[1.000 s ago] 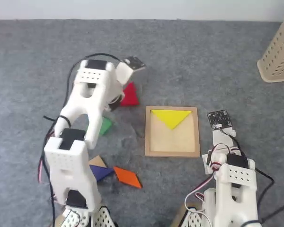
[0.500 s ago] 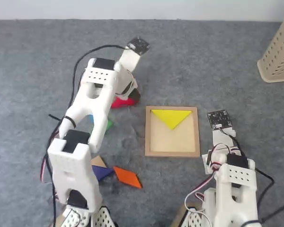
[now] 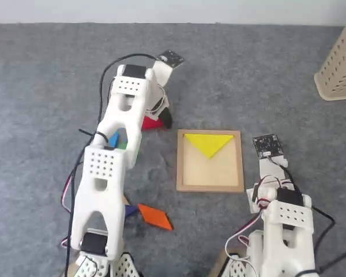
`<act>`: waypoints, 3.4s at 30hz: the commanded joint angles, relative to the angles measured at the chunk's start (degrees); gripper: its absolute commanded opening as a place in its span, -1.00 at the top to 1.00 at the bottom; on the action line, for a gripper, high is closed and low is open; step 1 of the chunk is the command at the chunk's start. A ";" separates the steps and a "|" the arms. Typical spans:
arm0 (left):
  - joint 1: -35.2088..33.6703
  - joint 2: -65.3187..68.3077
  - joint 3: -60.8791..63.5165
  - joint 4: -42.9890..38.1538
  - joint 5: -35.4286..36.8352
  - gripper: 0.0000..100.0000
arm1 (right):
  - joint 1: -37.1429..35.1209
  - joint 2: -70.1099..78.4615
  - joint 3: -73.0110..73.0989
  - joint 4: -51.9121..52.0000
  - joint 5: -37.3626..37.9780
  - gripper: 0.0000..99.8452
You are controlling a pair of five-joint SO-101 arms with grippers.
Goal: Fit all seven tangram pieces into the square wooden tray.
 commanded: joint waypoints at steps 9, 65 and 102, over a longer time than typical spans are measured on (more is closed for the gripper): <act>-0.79 2.46 -4.18 9.14 0.26 0.76 | 0.40 0.92 -0.18 -1.27 -0.62 0.52; 4.40 -30.42 46.55 1.67 12.84 0.93 | 0.48 0.48 0.35 -1.36 -0.62 0.52; -2.46 -63.30 91.12 -26.90 -32.26 0.41 | 0.48 0.48 0.44 -1.36 -0.53 0.52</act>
